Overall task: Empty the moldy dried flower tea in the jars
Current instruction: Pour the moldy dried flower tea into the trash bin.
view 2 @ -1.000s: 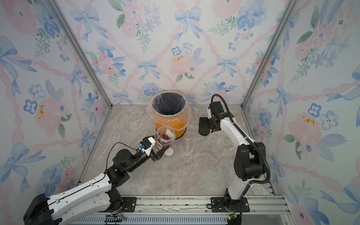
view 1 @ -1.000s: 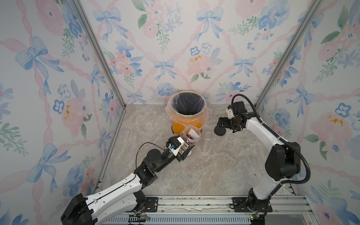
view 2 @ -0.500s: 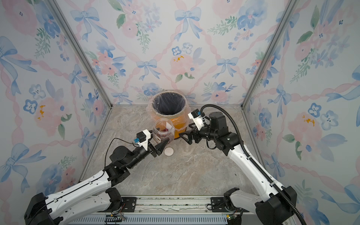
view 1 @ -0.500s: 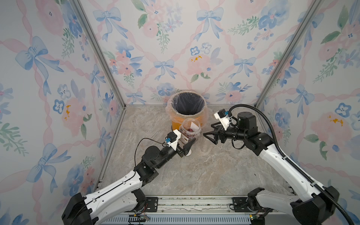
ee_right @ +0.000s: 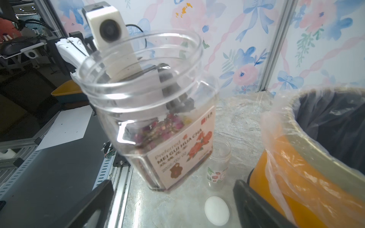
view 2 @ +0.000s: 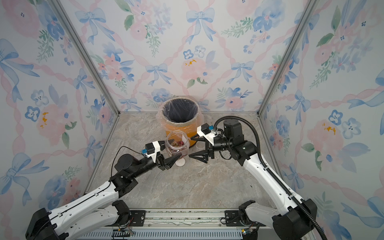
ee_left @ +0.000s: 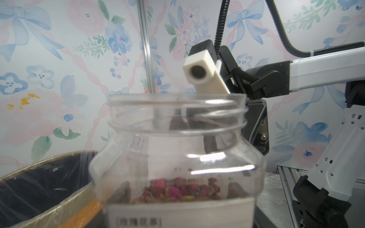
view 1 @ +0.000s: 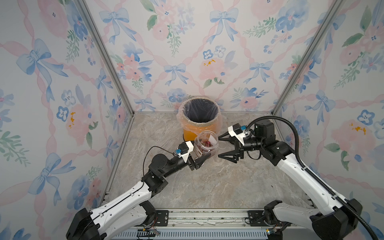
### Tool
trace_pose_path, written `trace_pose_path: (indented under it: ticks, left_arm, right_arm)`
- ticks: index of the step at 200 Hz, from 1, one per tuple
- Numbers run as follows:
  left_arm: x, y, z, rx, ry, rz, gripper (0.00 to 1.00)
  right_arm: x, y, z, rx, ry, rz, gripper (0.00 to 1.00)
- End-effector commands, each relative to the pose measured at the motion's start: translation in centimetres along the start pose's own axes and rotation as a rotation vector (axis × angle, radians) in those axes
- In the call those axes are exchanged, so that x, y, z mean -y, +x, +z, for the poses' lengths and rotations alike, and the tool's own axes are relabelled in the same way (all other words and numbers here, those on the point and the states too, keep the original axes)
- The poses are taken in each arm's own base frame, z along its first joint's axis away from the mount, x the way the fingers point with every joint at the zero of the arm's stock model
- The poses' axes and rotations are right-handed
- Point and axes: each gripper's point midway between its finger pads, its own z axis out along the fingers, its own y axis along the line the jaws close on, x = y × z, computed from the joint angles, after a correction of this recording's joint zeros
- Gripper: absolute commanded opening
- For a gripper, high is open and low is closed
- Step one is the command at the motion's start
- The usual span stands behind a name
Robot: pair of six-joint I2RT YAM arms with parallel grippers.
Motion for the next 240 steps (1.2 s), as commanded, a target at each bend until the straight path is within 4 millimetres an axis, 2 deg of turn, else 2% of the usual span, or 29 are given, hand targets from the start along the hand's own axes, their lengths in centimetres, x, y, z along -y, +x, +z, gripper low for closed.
trace_pose_path:
  ticks: [1, 70, 106, 188, 240]
  left_arm:
    - [1.4, -1.3, -0.2, 0.058, 0.094, 0.009, 0.41]
    - [1.0, -1.2, 0.3, 0.076, 0.115, -0.041, 0.42]
    - [0.9, -1.2, 0.4, 0.085, 0.112, -0.059, 0.42]
    - [0.9, -0.8, 0.5, 0.081, 0.129, -0.092, 0.42]
    - [1.2, -0.4, 0.5, 0.069, 0.149, -0.107, 0.43]
  right_arm:
    - [-0.9, -0.9, 0.7, 0.024, -0.084, -0.057, 0.97]
    - [-0.9, -1.9, 3.0, 0.093, -0.1, -0.101, 0.97]
    - [-1.2, -1.7, 3.9, 0.096, -0.125, -0.09, 1.0]
    - [-1.1, -3.0, 4.4, 0.181, -0.184, -0.033, 0.84]
    - [-1.3, -4.2, 4.3, 0.226, -0.21, -0.034, 0.93]
